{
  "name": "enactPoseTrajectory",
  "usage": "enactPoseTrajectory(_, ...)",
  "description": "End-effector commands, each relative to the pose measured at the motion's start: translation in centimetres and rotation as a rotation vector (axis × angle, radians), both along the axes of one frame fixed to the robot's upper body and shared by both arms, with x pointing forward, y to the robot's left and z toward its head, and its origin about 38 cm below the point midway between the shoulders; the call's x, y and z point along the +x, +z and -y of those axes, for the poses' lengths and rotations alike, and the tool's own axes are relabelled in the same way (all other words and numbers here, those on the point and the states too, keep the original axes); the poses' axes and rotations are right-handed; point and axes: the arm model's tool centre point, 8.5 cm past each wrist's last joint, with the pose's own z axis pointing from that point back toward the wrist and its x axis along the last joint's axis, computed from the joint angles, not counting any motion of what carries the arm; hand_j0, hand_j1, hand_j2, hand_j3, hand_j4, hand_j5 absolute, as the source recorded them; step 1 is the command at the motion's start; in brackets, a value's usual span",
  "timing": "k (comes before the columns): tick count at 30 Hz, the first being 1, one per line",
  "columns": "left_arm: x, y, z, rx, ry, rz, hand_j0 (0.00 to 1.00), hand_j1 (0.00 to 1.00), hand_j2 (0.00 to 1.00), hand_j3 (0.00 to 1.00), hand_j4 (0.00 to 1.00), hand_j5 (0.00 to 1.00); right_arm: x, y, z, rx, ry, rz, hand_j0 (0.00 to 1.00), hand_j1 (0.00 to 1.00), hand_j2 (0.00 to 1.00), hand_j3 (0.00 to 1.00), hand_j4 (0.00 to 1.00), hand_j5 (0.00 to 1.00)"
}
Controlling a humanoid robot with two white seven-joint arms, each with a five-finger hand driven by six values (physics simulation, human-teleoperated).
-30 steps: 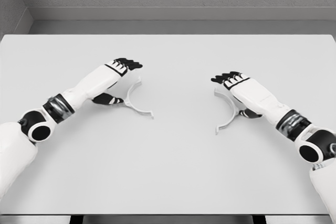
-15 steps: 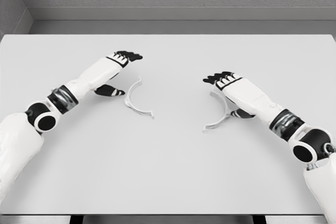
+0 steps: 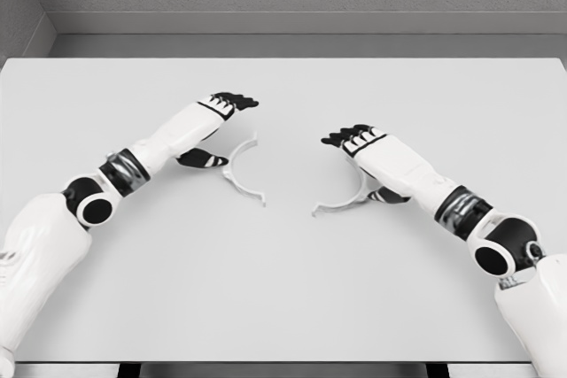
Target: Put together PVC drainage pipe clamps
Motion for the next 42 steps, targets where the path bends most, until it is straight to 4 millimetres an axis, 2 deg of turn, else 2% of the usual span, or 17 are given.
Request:
enactPoseTrajectory(1, 0.0, 0.1, 0.5, -0.012, -0.007, 0.001, 1.00, 1.00, 1.00, 1.00, 1.00, 1.00, 0.0, -0.1, -0.4, 0.008, 0.001, -0.008, 1.00, 1.00, 1.00, 1.00, 1.00, 1.00)
enactPoseTrajectory(5, -0.2, -0.1, 1.1, -0.022, -0.013, -0.002, 1.00, 1.00, 1.00, 1.00, 1.00, 1.00, 0.4, 0.2, -0.9, 0.009, 0.000, -0.003, 1.00, 1.00, 1.00, 1.00, 1.00, 1.00)
enactPoseTrajectory(11, 0.0, 0.2, 0.2, -0.023, 0.006, 0.004, 1.00, 1.00, 1.00, 1.00, 1.00, 1.00, 0.7, 0.2, -1.5, 0.006, 0.005, -0.008, 1.00, 1.00, 1.00, 1.00, 1.00, 1.00)
enactPoseTrajectory(20, -0.1, 0.3, 0.4, -0.018, -0.004, 0.007, 1.00, 1.00, 1.00, 1.00, 1.00, 1.00, 1.4, 0.6, -2.6, 0.016, 0.014, -0.004, 1.00, 1.00, 1.00, 1.00, 1.00, 1.00)
enactPoseTrajectory(22, -0.1, 0.3, -1.2, 0.008, 0.014, 0.008, 1.00, 1.00, 1.00, 1.00, 1.00, 1.00, 1.7, 0.7, -2.6, 0.017, 0.004, -0.003, 1.00, 1.00, 1.00, 1.00, 1.00, 1.00)
enactPoseTrajectory(25, -0.1, 0.4, -1.4, 0.007, 0.018, 0.009, 1.00, 1.00, 1.00, 1.00, 1.00, 1.00, 1.9, 0.5, -2.7, 0.016, 0.003, -0.009, 1.00, 1.00, 1.00, 1.00, 1.00, 1.00)
enactPoseTrajectory(29, -0.1, 0.3, -1.2, 0.011, 0.013, 0.006, 1.00, 1.00, 1.00, 1.00, 1.00, 1.00, 2.1, 0.7, -2.7, 0.015, 0.001, -0.007, 1.00, 1.00, 1.00, 1.00, 1.00, 1.00)
enactPoseTrajectory(36, -0.2, 0.1, -0.9, 0.014, 0.004, 0.003, 1.00, 1.00, 1.00, 1.00, 1.00, 1.00, 2.9, 0.9, -4.5, 0.021, 0.010, -0.009, 1.00, 1.00, 1.00, 1.00, 1.00, 1.00)
enactPoseTrajectory(42, -0.3, 0.0, -0.7, 0.017, -0.002, 0.002, 1.00, 1.00, 1.00, 1.00, 1.00, 1.00, 3.1, 0.9, -5.0, 0.022, 0.019, -0.009, 1.00, 1.00, 1.00, 1.00, 1.00, 1.00)
